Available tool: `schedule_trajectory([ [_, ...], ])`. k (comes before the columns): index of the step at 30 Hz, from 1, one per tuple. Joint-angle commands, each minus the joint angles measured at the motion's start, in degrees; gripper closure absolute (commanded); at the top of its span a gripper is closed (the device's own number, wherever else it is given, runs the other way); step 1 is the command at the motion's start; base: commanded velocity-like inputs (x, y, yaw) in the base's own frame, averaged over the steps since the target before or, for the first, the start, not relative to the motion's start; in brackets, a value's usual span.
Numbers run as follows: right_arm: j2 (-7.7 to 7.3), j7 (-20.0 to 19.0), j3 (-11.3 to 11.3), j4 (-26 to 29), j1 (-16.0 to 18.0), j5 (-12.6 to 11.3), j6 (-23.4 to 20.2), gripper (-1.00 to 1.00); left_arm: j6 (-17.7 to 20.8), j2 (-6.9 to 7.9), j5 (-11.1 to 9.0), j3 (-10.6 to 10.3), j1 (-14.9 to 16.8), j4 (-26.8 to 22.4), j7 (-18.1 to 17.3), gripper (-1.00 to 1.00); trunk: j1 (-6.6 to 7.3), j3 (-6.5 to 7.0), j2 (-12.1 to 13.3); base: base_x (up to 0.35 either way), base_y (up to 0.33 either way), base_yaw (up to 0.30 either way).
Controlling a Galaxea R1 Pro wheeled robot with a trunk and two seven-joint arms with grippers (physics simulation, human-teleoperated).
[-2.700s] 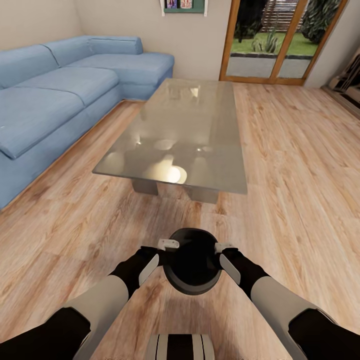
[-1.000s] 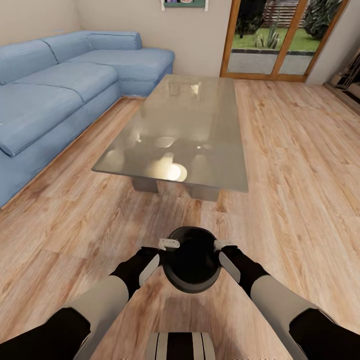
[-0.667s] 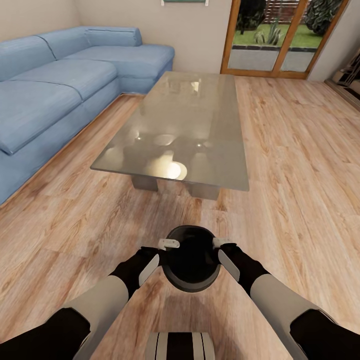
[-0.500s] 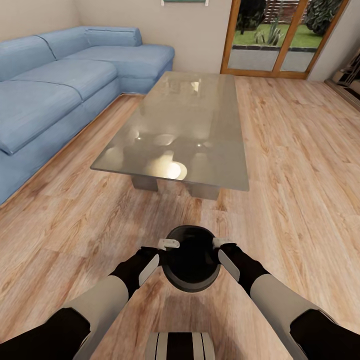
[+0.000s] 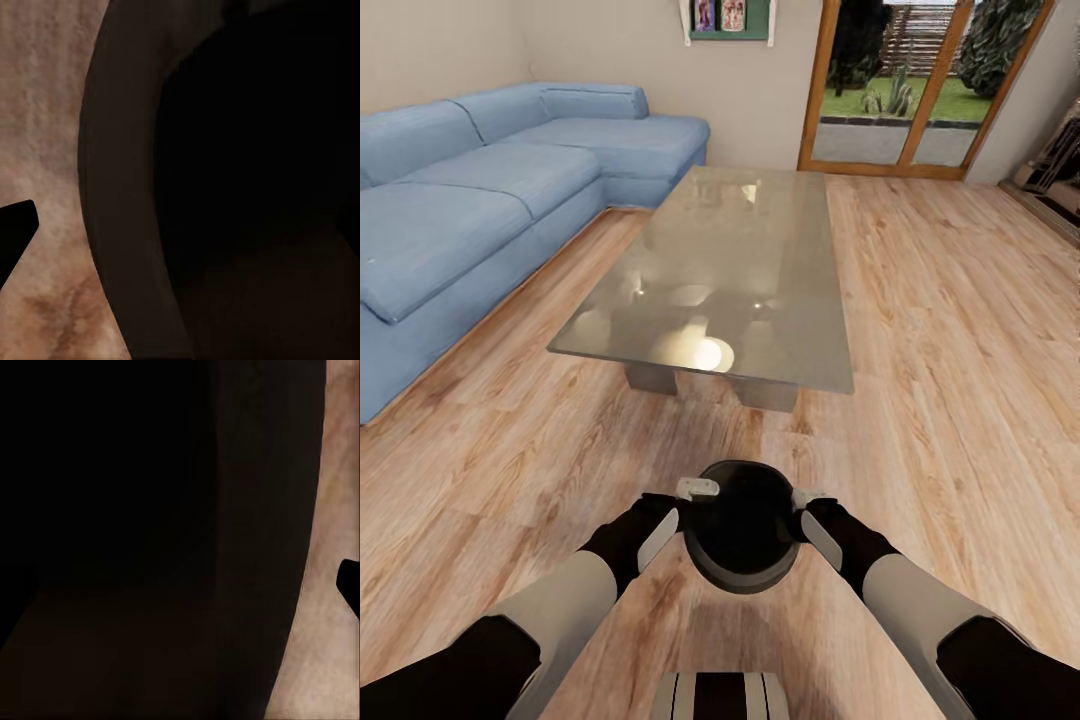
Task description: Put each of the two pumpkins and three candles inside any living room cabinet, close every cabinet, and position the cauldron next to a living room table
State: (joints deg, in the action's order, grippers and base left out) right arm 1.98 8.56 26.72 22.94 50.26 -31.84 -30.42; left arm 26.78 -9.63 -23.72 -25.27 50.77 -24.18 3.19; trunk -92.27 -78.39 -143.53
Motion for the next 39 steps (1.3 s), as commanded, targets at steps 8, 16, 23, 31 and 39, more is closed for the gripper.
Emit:
schedule_trajectory([
  [8,-0.05,0.49,0.44,0.09,0.02,-0.63,-0.15,-1.0,0.24,0.05,-0.54,-0.4,0.03,-0.08,0.33,-1.0,0.21,1.74,0.09,0.0,0.0,0.0],
  [16,-0.05,0.49,0.44,0.09,0.02,-0.61,-0.17,-1.0,0.26,0.05,-0.54,-0.4,0.03,-0.08,0.34,-1.0,0.42,3.51,0.2,0.0,0.0,0.0],
  [23,-0.05,0.49,0.44,0.09,0.01,-0.6,-0.17,-1.0,0.33,0.02,-0.54,-0.4,0.03,-0.08,0.33,-1.0,0.6,5.06,0.3,0.0,0.0,0.0],
  [31,-0.05,0.57,0.41,0.09,0.05,-0.64,-0.36,-1.0,2.57,-0.13,-0.54,-0.45,0.03,-0.25,0.08,-1.0,2.36,6.5,3.51,0.0,0.0,0.0],
  [39,-0.13,0.92,0.35,0.09,0.09,-0.68,-2.57,-1.0,10.87,-0.14,-0.41,-0.48,0.03,-1.19,0.23,-1.0,4.12,7.93,6.72,0.0,0.0,0.0],
])
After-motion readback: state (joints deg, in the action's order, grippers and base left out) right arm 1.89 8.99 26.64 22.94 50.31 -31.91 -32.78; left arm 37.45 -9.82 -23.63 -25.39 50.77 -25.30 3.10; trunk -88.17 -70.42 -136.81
